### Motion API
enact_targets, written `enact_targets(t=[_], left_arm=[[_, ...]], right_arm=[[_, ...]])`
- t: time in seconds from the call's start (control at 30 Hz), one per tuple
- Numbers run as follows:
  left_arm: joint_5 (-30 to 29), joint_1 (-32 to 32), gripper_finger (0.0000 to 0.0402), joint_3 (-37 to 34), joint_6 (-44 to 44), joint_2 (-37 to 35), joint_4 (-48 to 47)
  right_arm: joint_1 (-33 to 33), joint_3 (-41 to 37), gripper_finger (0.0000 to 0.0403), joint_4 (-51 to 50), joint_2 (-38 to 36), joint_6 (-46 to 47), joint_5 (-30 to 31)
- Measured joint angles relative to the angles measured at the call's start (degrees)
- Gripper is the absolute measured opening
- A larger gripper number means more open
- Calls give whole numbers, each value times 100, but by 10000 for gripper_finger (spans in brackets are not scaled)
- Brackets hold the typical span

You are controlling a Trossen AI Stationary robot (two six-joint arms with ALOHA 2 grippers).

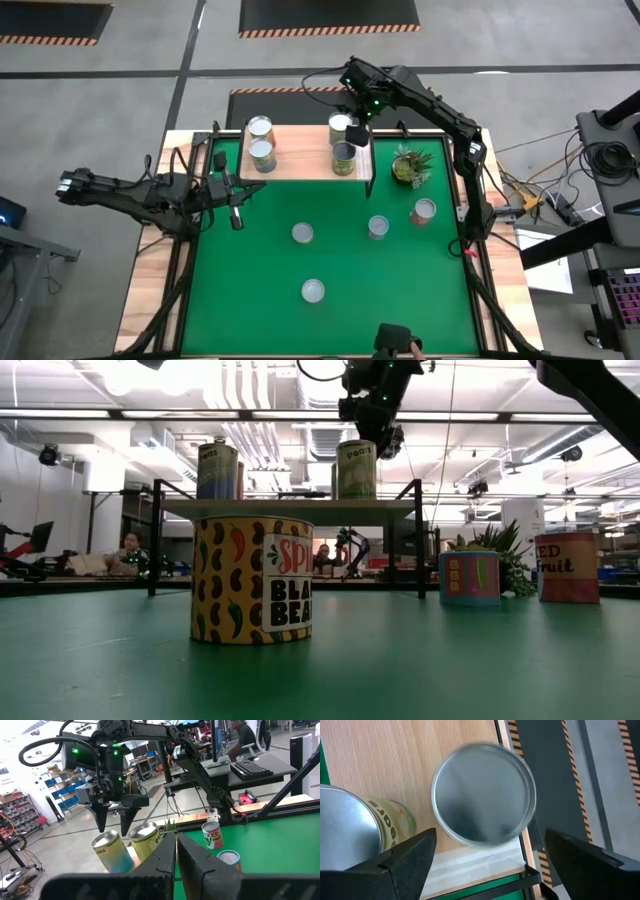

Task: Pick and place cans onto a shelf
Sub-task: Put the big light blue can on the shelf aligned with the other big green can

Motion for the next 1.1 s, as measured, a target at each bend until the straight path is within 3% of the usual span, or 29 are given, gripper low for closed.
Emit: enact_targets(t=[0.17,0.33,0.7,0.9,1.1], left_arm=[[0,-2,0,0,1,-1,0],[0,-1,0,0,1,1,0],[0,0,0,0,-126,33,6],[-2,0,0,128,-303,414,232],[-7,6,0,786,62,1197,159]], right_arm=[[0,0,357,65,0,-64,14],[0,0,336,81,-23,-222,596],[26,0,325,-517,-420,68,593],[28,-6,324,-374,-718,269,93],[68,-315,323,104,-977,171,-350]])
